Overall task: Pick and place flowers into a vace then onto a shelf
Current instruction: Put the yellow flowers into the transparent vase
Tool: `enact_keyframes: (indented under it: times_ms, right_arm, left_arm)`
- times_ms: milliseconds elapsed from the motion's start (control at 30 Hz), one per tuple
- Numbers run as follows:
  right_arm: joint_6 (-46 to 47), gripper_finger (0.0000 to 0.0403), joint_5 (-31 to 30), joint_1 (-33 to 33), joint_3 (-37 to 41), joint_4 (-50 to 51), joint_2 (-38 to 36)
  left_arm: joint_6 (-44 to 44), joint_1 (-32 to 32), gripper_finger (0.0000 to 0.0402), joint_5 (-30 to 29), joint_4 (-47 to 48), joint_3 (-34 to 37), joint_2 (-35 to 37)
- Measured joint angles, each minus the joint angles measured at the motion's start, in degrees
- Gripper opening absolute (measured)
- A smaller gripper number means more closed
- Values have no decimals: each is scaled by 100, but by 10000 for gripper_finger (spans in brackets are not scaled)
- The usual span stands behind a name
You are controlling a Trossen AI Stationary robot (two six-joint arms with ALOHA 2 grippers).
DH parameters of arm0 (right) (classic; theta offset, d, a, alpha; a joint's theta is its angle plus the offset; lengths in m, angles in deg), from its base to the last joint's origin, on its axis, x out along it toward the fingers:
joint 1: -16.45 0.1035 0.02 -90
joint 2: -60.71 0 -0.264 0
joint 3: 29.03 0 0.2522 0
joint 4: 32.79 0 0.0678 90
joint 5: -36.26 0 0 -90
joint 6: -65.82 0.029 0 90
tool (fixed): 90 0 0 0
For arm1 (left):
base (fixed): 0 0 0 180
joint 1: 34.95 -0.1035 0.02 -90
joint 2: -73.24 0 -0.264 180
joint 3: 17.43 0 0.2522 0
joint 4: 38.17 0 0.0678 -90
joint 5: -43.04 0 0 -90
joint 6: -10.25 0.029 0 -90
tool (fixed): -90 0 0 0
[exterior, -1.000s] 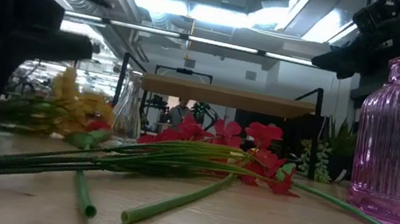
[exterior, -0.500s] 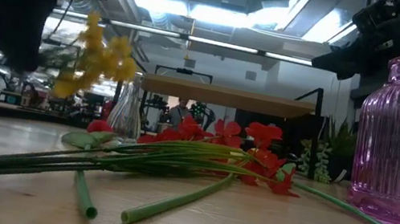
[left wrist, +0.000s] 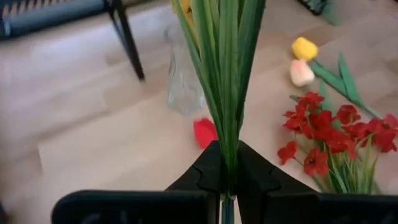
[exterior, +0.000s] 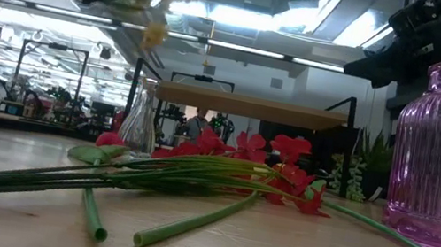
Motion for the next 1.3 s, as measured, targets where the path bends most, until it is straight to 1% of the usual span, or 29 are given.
enact_keyframes:
  times_ms: [67, 200, 300, 433, 633, 967, 1167, 1300]
  right_arm:
    - [0, 18, 1, 0, 0, -1, 0]
    - [2, 18, 2, 0, 0, -2, 0]
    - [2, 18, -1, 1, 0, -2, 0]
    - [2, 18, 0, 2, 0, -2, 0]
    - [0, 18, 2, 1, 0, -2, -2]
    - [0, 18, 2, 0, 0, -7, 0]
    - [8, 18, 2, 2, 0, -7, 0]
    - [159, 18, 4, 2, 0, -43, -1]
  left_arm:
    - [517, -18, 18, -102, -4, -1, 146]
    - [1167, -29, 18, -404, -112, -1, 428]
    - [1550, -29, 18, -418, -301, -1, 556]
    - [2084, -29, 18, -438, -689, 23, 547]
    - [2908, 15, 18, -440, -2040, 671, 549]
    - [3622, 117, 18, -630, -3863, 1658, 553]
    - [4606, 110, 18, -626, -5140, 2118, 609]
    - [5374, 106, 18, -476, -5952, 2309, 780]
